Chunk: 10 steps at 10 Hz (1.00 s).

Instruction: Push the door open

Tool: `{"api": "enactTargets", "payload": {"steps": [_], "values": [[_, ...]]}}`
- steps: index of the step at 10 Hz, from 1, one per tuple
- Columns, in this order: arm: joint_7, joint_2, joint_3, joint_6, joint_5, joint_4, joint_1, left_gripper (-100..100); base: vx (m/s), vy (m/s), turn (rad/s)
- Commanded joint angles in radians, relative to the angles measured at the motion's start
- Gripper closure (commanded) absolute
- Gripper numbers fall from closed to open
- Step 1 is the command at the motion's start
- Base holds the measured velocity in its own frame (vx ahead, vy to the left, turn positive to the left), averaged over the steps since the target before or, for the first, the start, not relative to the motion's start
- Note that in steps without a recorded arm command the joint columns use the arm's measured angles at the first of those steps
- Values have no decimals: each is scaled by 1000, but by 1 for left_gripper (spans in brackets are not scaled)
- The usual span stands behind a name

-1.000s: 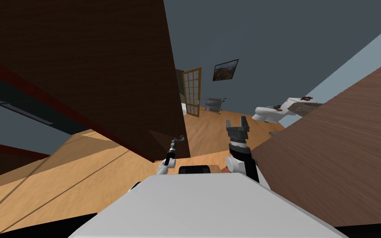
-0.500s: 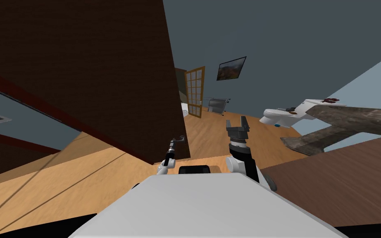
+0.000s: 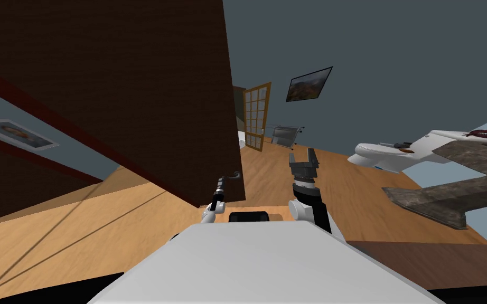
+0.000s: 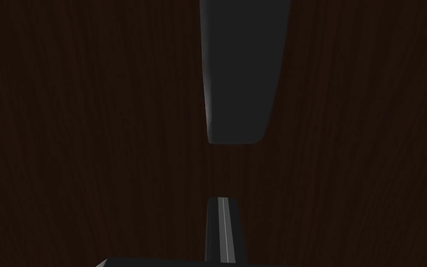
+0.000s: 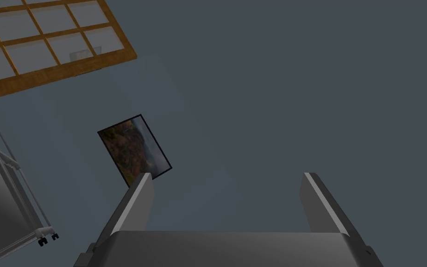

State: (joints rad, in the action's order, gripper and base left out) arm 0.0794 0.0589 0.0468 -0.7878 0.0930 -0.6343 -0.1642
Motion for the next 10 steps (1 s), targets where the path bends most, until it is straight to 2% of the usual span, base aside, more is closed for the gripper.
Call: {"api": "enactTargets", "payload": {"steps": [1, 2, 3, 4, 5, 6, 7, 10], "values": [[6, 1, -29, -6, 15, 15, -9, -100, -82, 94, 88], [12, -2, -51, -10, 26, 25, -15, -100, -78, 89, 134], [12, -2, -51, -10, 26, 25, -15, -100, -45, 57, 68], [21, -8, -81, -16, 42, 38, -23, -100, -44, 42, 171], [21, -8, -81, -16, 42, 38, -23, -100, -38, 24, 77], [30, -19, -113, -22, 59, 52, -32, -100, -59, 21, 177], [33, -22, -121, -23, 63, 55, -34, -100, -61, 10, 103], [48, -50, -173, -34, 91, 79, -49, -100, -75, -5, 119]]}}
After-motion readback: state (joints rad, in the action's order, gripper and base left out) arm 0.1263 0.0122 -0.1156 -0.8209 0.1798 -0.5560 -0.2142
